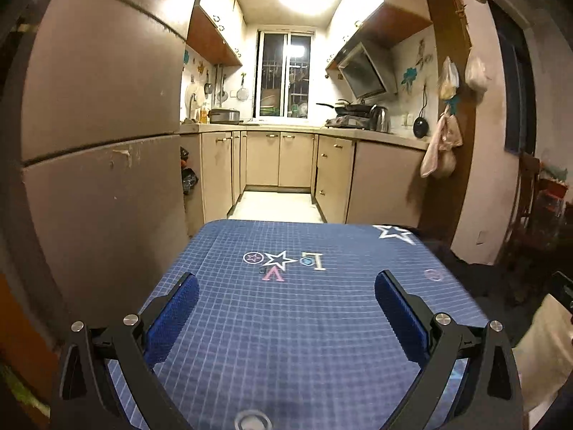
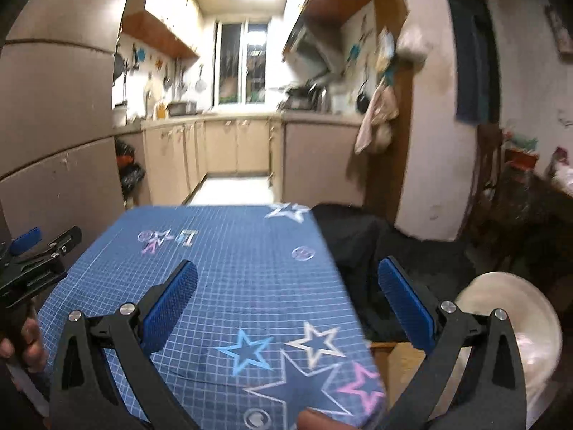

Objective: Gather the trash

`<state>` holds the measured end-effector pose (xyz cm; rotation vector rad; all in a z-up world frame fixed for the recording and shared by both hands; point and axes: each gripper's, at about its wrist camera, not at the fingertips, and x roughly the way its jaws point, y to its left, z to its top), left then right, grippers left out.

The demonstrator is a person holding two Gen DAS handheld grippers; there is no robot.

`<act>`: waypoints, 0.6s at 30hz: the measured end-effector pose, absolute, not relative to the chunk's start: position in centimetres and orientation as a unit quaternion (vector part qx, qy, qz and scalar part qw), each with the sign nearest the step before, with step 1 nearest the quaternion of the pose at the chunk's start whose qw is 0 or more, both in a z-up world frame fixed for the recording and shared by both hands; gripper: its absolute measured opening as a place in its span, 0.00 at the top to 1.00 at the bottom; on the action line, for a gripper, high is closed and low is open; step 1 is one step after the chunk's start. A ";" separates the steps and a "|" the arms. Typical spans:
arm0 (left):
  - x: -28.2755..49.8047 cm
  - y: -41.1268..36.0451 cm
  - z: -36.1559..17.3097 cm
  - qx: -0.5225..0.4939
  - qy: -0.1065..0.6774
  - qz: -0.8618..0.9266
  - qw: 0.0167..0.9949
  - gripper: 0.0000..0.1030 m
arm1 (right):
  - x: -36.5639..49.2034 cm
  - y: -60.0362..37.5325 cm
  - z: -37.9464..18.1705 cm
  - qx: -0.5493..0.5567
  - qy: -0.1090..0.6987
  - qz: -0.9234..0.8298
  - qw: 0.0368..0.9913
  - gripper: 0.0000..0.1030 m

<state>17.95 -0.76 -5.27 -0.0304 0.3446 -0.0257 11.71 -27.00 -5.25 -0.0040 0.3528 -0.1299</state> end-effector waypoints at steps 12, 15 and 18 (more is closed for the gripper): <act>8.7 -6.0 -2.1 0.046 0.158 -0.068 0.984 0.05 | 2.2 -28.2 -3.5 0.023 0.132 -0.080 0.988 0.05; 7.7 -7.4 -2.3 0.058 0.160 -0.083 0.982 0.05 | 1.0 -28.6 -4.1 0.020 0.140 -0.089 0.986 0.05; 7.3 -9.2 -2.7 0.062 0.168 -0.130 0.975 0.05 | -0.4 -29.4 -4.8 0.025 0.157 -0.115 0.981 0.05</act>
